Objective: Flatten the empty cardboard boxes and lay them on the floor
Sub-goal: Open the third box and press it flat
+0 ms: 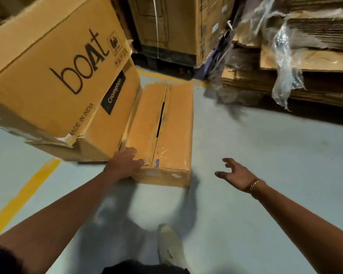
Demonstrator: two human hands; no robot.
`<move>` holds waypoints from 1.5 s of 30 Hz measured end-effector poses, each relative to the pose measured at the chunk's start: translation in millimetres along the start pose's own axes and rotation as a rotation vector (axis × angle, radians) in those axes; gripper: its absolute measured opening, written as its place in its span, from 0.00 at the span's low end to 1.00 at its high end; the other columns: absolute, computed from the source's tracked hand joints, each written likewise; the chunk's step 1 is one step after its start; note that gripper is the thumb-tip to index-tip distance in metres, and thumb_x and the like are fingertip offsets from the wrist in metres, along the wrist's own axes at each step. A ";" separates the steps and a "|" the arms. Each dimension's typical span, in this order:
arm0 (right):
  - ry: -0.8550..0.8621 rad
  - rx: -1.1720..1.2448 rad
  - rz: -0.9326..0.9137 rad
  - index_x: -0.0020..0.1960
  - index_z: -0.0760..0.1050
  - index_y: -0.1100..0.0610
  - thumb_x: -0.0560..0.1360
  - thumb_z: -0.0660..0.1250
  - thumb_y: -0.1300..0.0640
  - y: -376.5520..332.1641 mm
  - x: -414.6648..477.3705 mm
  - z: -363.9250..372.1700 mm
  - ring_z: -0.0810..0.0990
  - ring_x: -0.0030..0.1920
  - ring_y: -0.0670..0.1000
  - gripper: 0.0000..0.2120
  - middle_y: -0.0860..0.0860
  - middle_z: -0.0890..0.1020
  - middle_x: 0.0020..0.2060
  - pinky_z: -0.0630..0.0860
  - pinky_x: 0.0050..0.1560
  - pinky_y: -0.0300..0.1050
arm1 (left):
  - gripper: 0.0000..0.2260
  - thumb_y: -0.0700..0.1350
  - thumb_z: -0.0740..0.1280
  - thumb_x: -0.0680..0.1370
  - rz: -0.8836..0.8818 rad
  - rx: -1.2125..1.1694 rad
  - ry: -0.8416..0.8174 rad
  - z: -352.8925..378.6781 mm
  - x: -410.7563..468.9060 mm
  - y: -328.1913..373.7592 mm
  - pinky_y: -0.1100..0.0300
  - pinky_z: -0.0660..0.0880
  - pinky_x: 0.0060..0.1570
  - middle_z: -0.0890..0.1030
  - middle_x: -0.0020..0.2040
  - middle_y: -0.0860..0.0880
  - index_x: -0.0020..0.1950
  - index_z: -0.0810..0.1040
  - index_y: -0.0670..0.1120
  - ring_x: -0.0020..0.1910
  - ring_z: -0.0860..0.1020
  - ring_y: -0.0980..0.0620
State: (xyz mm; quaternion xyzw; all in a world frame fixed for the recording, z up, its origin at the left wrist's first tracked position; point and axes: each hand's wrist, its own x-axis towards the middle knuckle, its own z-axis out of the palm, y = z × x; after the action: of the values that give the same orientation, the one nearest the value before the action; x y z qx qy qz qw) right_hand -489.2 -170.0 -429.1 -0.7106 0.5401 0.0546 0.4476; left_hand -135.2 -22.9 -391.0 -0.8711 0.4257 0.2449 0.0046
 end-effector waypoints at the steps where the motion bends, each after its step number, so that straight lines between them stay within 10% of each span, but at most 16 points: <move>1: -0.020 0.057 0.017 0.78 0.61 0.53 0.76 0.70 0.45 -17.5 9.4 16.2 0.72 0.71 0.56 0.35 0.56 0.70 0.74 0.67 0.67 0.47 | 0.36 0.72 0.62 0.66 -0.043 -0.059 -0.008 7.9 11.8 -15.8 0.47 0.72 0.62 0.75 0.66 0.45 0.64 0.76 0.49 0.64 0.72 0.42; 6: -0.024 0.296 0.104 0.80 0.54 0.55 0.73 0.73 0.42 -76.8 54.9 81.4 0.71 0.72 0.59 0.45 0.56 0.67 0.76 0.69 0.67 0.49 | 0.43 0.71 0.67 0.66 -0.204 -0.357 0.012 44.6 50.8 -37.0 0.44 0.72 0.64 0.74 0.68 0.42 0.72 0.69 0.44 0.65 0.73 0.39; 15: 0.042 0.411 0.180 0.61 0.67 0.55 0.72 0.67 0.36 -68.3 84.5 93.9 0.78 0.53 0.57 0.28 0.54 0.79 0.55 0.78 0.58 0.56 | 0.41 0.64 0.75 0.66 -0.298 -0.621 0.165 71.4 71.1 -17.2 0.43 0.73 0.64 0.76 0.66 0.40 0.71 0.71 0.42 0.64 0.75 0.37; 20: 0.184 0.446 0.211 0.65 0.69 0.52 0.73 0.68 0.40 -6.0 52.9 43.7 0.77 0.55 0.57 0.26 0.52 0.78 0.56 0.78 0.60 0.59 | 0.25 0.56 0.79 0.68 -0.164 -0.603 -0.052 89.7 31.3 33.8 0.55 0.78 0.38 0.82 0.49 0.45 0.57 0.78 0.42 0.44 0.80 0.47; 27: 0.298 0.492 0.321 0.67 0.71 0.51 0.73 0.69 0.40 110.8 -40.0 -9.0 0.76 0.59 0.57 0.26 0.53 0.78 0.60 0.77 0.62 0.61 | 0.17 0.48 0.76 0.74 -0.082 -0.546 -0.569 116.3 -33.0 118.9 0.52 0.79 0.48 0.79 0.56 0.45 0.56 0.73 0.43 0.58 0.78 0.48; 34: 0.430 0.673 0.465 0.67 0.70 0.52 0.75 0.70 0.41 200.7 -145.8 3.9 0.77 0.59 0.57 0.26 0.52 0.78 0.60 0.76 0.62 0.62 | 0.25 0.61 0.73 0.68 0.114 -0.238 -0.841 135.3 -100.7 195.3 0.58 0.76 0.53 0.78 0.61 0.55 0.62 0.75 0.54 0.60 0.76 0.55; 40: 0.527 0.748 0.598 0.75 0.64 0.56 0.76 0.70 0.45 238.7 -204.3 32.3 0.75 0.66 0.59 0.32 0.56 0.74 0.69 0.72 0.68 0.57 | 0.16 0.57 0.75 0.72 0.138 -0.511 -0.620 188.4 -155.3 223.8 0.71 0.74 0.36 0.85 0.44 0.61 0.57 0.82 0.52 0.41 0.79 0.70; 45: 0.501 0.434 0.601 0.80 0.53 0.55 0.74 0.68 0.39 227.1 -209.1 41.6 0.63 0.76 0.59 0.43 0.55 0.61 0.78 0.66 0.72 0.57 | 0.44 0.72 0.68 0.63 0.050 -0.419 -0.257 227.3 -183.3 233.3 0.47 0.67 0.66 0.70 0.69 0.44 0.73 0.69 0.49 0.71 0.66 0.43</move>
State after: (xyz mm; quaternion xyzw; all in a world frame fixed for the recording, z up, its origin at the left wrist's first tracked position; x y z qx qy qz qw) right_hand -743.6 5.6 -467.5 -0.4029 0.8134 -0.1060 0.4060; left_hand -499.7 13.2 -465.3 -0.8039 0.3832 0.4365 -0.1280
